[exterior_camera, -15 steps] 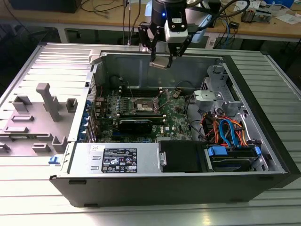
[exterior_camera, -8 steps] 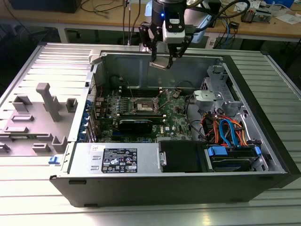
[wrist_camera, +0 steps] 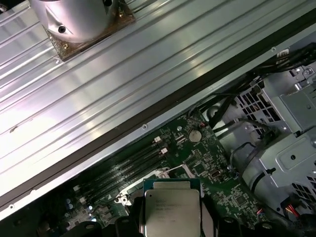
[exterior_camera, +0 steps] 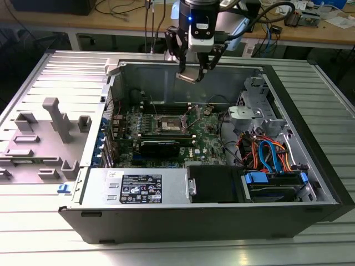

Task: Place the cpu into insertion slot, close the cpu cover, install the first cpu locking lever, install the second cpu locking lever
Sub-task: 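Place the cpu into insertion slot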

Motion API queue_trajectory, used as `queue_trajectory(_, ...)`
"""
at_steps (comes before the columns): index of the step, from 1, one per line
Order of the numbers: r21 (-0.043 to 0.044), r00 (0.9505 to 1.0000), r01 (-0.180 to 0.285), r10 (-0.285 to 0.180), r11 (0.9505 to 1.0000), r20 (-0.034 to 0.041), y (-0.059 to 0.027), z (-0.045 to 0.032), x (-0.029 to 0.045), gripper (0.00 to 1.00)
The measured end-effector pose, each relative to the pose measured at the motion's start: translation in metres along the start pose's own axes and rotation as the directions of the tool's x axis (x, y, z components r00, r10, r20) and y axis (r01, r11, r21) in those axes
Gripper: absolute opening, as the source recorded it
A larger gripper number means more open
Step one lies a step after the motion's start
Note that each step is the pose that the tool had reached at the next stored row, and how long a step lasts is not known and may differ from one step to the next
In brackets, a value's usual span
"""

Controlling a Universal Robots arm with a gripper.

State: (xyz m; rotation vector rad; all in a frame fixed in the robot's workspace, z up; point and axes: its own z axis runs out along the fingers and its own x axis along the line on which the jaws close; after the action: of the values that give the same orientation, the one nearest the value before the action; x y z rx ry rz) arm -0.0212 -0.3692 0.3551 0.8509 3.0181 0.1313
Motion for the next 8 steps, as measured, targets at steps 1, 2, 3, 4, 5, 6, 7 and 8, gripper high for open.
queue_trajectory(1, -0.0001, 1.0, -0.004, 0.004, 1.0, 0.0003, -0.0004, 0.0004, -0.0003, 0.55)
queue_trajectory(2, -0.0004, 1.0, -0.007, 0.007, 1.0, 0.0005, -0.0008, 0.0007, -0.0005, 0.55)
queue_trajectory(3, -0.0004, 1.0, -0.008, 0.008, 1.0, 0.0006, -0.0008, 0.0008, -0.0005, 0.55)
queue_trajectory(4, -0.0003, 1.0, -0.008, 0.008, 1.0, 0.0007, -0.0008, 0.0007, -0.0006, 0.55)
queue_trajectory(5, -0.0002, 1.0, -0.008, 0.008, 1.0, 0.0007, -0.0008, 0.0007, -0.0006, 0.55)
queue_trajectory(6, -0.0001, 1.0, -0.008, 0.008, 1.0, 0.0007, -0.0008, 0.0006, -0.0006, 0.55)
queue_trajectory(7, -0.0001, 1.0, -0.008, 0.008, 1.0, 0.0007, -0.0009, 0.0007, -0.0006, 0.55)
queue_trajectory(8, -0.0002, 1.0, -0.008, 0.008, 1.0, 0.0007, -0.001, 0.0007, -0.0006, 0.55)
